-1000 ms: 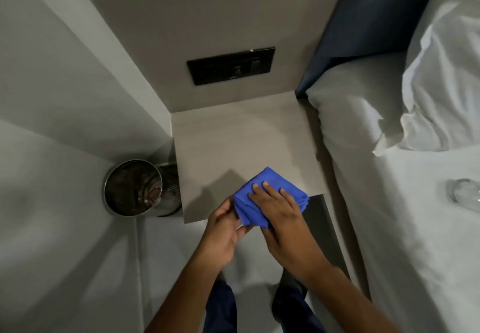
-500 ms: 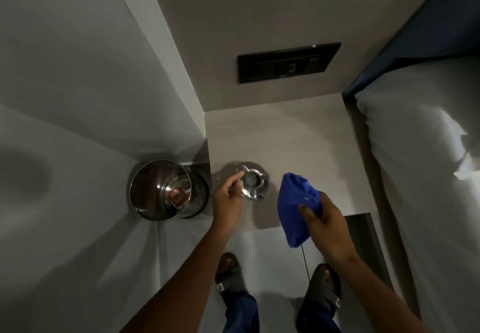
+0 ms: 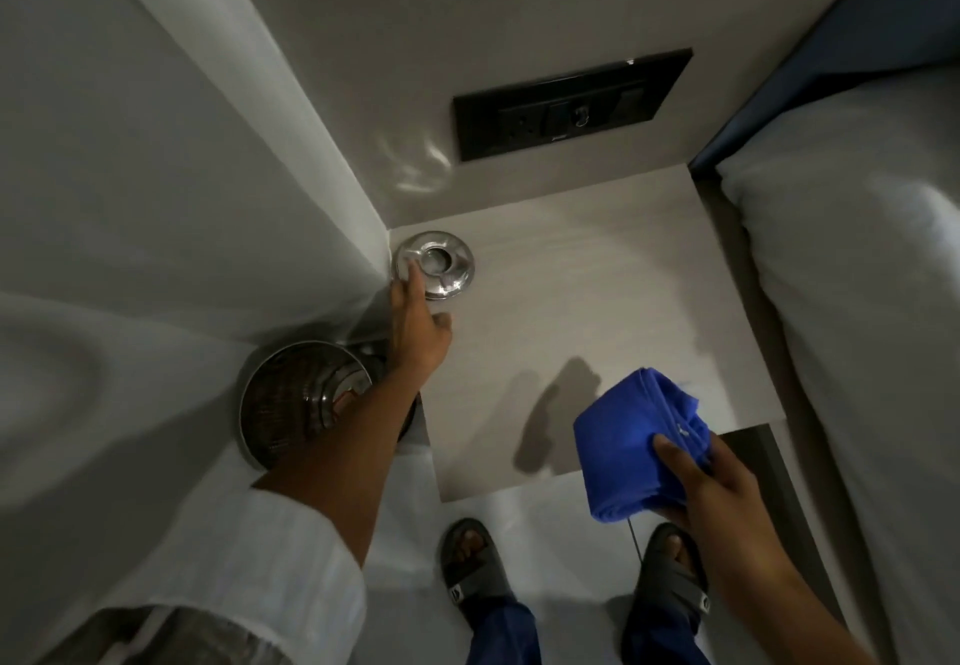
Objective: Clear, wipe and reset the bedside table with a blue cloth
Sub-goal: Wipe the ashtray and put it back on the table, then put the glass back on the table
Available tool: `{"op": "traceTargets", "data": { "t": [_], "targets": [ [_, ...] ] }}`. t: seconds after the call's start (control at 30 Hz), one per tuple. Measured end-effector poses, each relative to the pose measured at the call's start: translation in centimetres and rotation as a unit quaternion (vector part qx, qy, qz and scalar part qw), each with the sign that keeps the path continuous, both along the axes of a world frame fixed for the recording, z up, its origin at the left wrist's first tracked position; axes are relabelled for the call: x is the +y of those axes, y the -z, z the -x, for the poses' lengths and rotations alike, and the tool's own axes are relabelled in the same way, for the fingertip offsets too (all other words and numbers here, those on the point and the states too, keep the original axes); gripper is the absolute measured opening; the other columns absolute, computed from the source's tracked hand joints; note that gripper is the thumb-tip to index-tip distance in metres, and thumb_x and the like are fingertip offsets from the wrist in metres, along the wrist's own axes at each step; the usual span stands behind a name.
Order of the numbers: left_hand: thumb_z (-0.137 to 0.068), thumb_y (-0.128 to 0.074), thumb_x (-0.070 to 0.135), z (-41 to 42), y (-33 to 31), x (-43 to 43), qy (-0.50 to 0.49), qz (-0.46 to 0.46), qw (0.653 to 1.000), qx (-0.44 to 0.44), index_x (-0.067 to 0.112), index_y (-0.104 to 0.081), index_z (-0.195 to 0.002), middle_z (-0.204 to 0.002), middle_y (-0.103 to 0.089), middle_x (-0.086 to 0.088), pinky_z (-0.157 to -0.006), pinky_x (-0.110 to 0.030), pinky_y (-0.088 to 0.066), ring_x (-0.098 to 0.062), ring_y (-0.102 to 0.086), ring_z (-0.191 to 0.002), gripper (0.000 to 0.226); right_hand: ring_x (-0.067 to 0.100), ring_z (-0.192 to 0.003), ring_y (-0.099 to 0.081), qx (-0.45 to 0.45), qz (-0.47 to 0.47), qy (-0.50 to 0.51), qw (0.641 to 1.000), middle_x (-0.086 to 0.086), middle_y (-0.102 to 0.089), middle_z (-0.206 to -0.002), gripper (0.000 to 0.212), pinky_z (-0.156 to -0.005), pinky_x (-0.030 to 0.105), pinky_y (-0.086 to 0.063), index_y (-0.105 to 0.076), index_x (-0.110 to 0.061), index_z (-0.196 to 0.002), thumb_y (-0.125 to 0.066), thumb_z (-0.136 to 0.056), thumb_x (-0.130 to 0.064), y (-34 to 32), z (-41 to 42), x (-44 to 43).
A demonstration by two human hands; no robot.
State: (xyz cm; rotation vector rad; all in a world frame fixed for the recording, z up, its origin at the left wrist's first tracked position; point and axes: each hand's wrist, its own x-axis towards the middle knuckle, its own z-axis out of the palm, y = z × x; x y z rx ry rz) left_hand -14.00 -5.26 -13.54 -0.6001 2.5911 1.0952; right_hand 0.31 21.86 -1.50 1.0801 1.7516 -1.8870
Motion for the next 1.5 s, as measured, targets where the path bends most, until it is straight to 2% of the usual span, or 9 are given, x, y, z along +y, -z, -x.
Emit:
{"op": "traceTargets", "data": {
  "t": [0.23, 0.37, 0.57, 0.67, 0.77, 1.07, 1.3, 1.4, 1.5],
  "targets": [
    [-0.086, -0.064, 0.032, 0.5, -0.6, 0.5, 0.093, 0.139, 0.983, -0.071, 0.008, -0.009, -0.153, -0.160, -0.004, -0.026, -0.120, -0.048, -0.017, -0.041, -0.007, -0.148, 0.090, 0.021, -0.086, -0.071, -0.004, 0.026, 0.010, 1.000, 0.006, -0.071, -0.109, 0.031, -0.055, 0.026, -0.057, -0.060, -0.020, -0.122, -0.063, -0.091, -0.021, -0.7, -0.8, 2.3],
    [-0.086, -0.064, 0.023, -2.2, -3.9, 4.7, 0.101, 0.136, 0.985, 0.013, 0.012, -0.022, -0.151, -0.158, -0.023, -0.021, -0.115, -0.046, -0.025, -0.038, -0.025, -0.144, 0.079, 0.020, -0.078, -0.070, 0.002, 0.042, 0.044, 0.998, 0.008, -0.071, -0.109, 0.033, -0.054, 0.027, -0.055, -0.061, -0.020, -0.123, -0.065, -0.090, -0.019, -1.7, -0.7, 4.2],
    [-0.087, -0.069, 0.034, -9.1, -12.8, 20.1, 0.121, -0.322, 0.932, -0.109, 0.026, -0.063, -0.115, -0.109, -0.070, 0.004, -0.081, -0.015, -0.052, -0.010, -0.066, -0.104, 0.030, 0.032, -0.085, -0.067, 0.009, 0.094, 0.115, 0.989, 0.016, -0.072, -0.102, 0.022, -0.067, 0.039, -0.051, -0.069, -0.017, -0.105, -0.062, -0.084, -0.016, -4.4, -1.8, 9.2],
    [-0.085, -0.072, 0.027, -11.0, -15.5, 26.2, 0.135, -0.387, 0.906, -0.106, 0.022, -0.067, -0.111, -0.104, -0.075, 0.000, -0.083, -0.028, -0.058, -0.013, -0.071, -0.095, 0.027, 0.039, -0.091, -0.068, 0.039, 0.118, 0.133, 0.983, 0.022, -0.071, -0.106, 0.029, -0.074, 0.045, -0.050, -0.068, -0.012, -0.110, -0.069, -0.082, -0.015, -6.8, -3.1, 13.1],
    [-0.076, -0.074, 0.040, -11.7, -17.8, 32.4, 0.190, -0.345, 0.914, -0.097, 0.025, -0.069, -0.106, -0.100, -0.076, 0.001, -0.087, -0.044, -0.058, -0.019, -0.071, -0.094, 0.033, 0.033, -0.090, -0.073, 0.065, 0.080, 0.140, 0.985, 0.016, -0.075, -0.101, 0.031, -0.073, 0.042, -0.058, -0.065, -0.011, -0.112, -0.072, -0.082, -0.009, -9.6, -5.3, 18.3],
    [-0.090, -0.062, 0.028, -11.3, -21.7, 50.5, 0.363, -0.174, 0.912, 0.081, 0.020, -0.065, -0.120, -0.117, -0.070, 0.002, -0.100, -0.033, -0.048, -0.015, -0.062, -0.110, 0.031, 0.029, -0.093, -0.068, 0.090, 0.019, 0.337, 0.937, 0.016, -0.071, -0.111, 0.037, -0.072, 0.038, -0.054, -0.063, -0.014, -0.115, -0.066, -0.080, -0.002, -12.4, -10.3, 31.2],
    [-0.087, -0.066, 0.035, -9.2, -18.9, 61.3, 0.618, 0.124, 0.757, 0.173, 0.016, -0.024, -0.151, -0.150, -0.040, -0.013, -0.113, -0.041, -0.026, -0.031, -0.040, -0.136, 0.079, 0.025, -0.087, -0.060, 0.083, -0.061, 0.379, 0.920, 0.007, -0.062, -0.097, 0.032, -0.069, 0.035, -0.048, -0.057, -0.010, -0.112, -0.062, -0.080, -0.006, -11.1, -12.1, 36.5],
    [-0.078, -0.073, 0.028, -8.3, -18.9, 61.1, 0.589, 0.073, 0.787, 0.167, 0.019, -0.031, -0.147, -0.132, -0.056, -0.012, -0.100, -0.041, -0.040, -0.033, -0.053, -0.118, 0.081, 0.019, -0.089, -0.060, 0.082, -0.104, 0.363, 0.923, 0.002, -0.060, -0.102, 0.030, -0.072, 0.030, -0.048, -0.048, -0.015, -0.115, -0.057, -0.088, -0.008, -11.1, -12.0, 37.5],
    [-0.070, -0.084, 0.032, -9.2, -20.6, 58.4, 0.437, -0.163, 0.884, 0.027, 0.025, -0.043, -0.135, -0.125, -0.063, -0.006, -0.094, -0.034, -0.051, -0.021, -0.061, -0.111, 0.077, 0.010, -0.104, -0.057, 0.125, -0.156, 0.315, 0.928, -0.001, -0.055, -0.118, 0.039, -0.082, 0.026, -0.047, -0.038, -0.026, -0.126, -0.052, -0.094, -0.008, -11.3, -10.8, 37.1]
  ]
}}
